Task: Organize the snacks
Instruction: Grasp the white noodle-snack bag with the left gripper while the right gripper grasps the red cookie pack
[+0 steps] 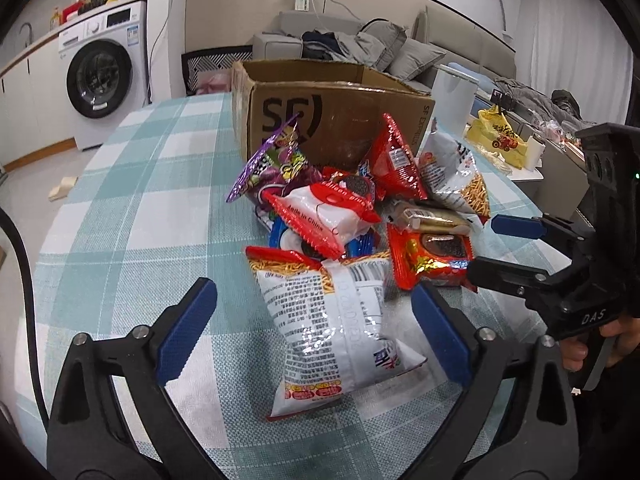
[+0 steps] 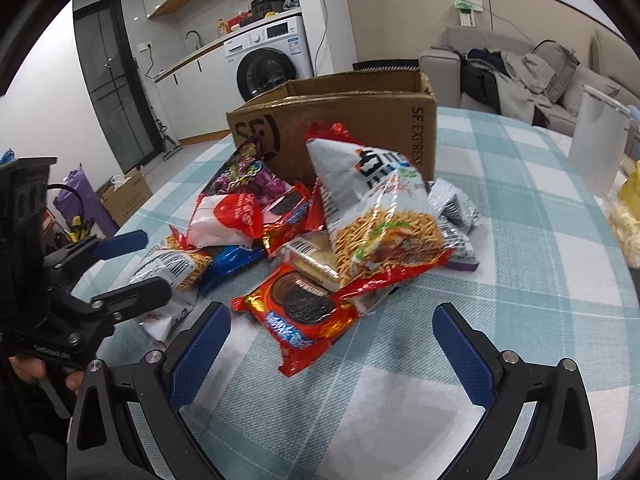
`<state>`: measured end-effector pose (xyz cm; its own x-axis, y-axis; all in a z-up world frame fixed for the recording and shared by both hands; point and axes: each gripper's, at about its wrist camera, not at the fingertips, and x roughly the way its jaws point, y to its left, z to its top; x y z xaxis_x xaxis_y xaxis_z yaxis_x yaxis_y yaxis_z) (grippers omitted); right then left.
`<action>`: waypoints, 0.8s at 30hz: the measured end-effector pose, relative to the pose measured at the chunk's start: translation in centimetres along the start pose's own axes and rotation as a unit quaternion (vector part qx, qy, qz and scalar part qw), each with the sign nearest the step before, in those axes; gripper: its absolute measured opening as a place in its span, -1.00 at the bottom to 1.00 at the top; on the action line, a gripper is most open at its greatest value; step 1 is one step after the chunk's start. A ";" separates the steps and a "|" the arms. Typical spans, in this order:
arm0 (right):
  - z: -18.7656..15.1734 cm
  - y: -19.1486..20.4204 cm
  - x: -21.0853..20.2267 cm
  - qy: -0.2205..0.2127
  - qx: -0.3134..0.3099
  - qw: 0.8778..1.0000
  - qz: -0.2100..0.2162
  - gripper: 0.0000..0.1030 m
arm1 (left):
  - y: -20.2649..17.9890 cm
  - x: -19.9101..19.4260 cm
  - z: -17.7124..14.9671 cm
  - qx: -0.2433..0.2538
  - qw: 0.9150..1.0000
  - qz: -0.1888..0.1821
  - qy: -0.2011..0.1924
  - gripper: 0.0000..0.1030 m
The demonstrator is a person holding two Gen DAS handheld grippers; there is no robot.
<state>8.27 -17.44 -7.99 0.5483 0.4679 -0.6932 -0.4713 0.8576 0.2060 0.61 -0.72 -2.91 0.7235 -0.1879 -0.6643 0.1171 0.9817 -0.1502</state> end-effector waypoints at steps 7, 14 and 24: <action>-0.2 0.7 1.2 0.027 0.001 0.999 0.038 1.00 | 0.1 1.0 -0.3 -0.004 0.999 -0.019 0.025 0.62; 0.3 1.3 3.0 0.044 -0.028 0.998 0.034 0.91 | 0.1 2.0 -0.6 -0.008 0.998 -0.029 0.046 0.42; 0.3 2.5 3.2 0.050 -0.050 0.995 0.065 0.76 | 0.0 1.9 -0.8 -0.014 0.997 -0.050 0.058 0.22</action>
<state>9.06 -13.68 -9.49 0.4092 0.5446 -0.7321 -0.6030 0.7636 0.2310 1.46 -1.11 -4.81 0.6253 -0.2886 -0.7250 0.1641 0.9570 -0.2394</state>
